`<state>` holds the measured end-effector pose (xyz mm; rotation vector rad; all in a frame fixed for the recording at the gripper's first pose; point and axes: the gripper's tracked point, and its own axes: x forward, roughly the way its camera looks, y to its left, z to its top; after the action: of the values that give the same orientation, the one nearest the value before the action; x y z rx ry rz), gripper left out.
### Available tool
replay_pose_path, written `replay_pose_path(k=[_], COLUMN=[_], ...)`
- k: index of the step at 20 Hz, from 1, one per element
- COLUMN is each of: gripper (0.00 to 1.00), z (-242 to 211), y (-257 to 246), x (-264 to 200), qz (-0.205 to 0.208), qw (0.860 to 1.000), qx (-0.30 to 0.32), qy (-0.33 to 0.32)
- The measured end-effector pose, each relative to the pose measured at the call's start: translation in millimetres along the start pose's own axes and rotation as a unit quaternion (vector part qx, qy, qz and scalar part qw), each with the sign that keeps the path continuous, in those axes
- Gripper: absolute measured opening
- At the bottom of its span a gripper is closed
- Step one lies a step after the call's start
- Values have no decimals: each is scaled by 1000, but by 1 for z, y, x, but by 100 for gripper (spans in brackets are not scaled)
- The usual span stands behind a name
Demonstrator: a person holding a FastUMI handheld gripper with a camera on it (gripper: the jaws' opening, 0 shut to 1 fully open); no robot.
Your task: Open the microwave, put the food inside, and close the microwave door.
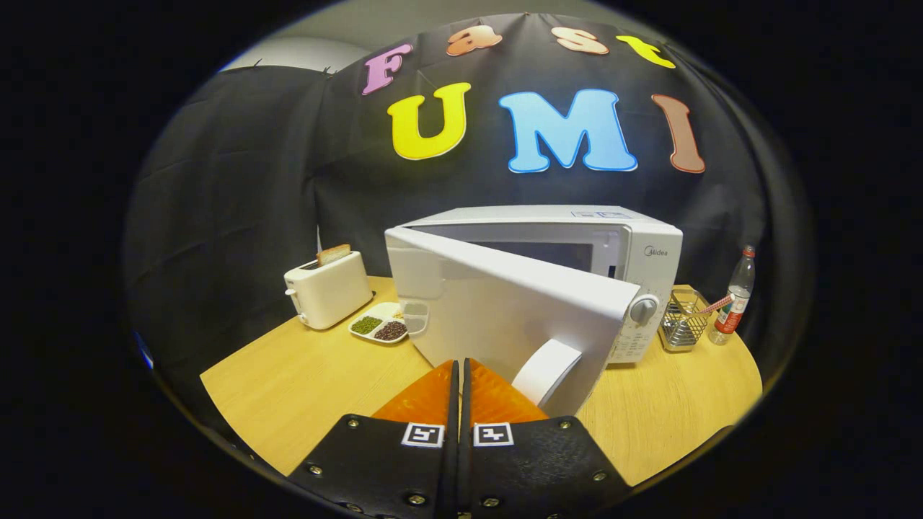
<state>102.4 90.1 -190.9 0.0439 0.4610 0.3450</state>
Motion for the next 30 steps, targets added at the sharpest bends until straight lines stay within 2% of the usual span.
replay_pose_path(k=[20,30], gripper=[1,1], z=[31,46], y=[-81,-104], x=[87,112], qz=[-50,-95], qw=[998,994], qx=[29,37], qy=[-10,-23])
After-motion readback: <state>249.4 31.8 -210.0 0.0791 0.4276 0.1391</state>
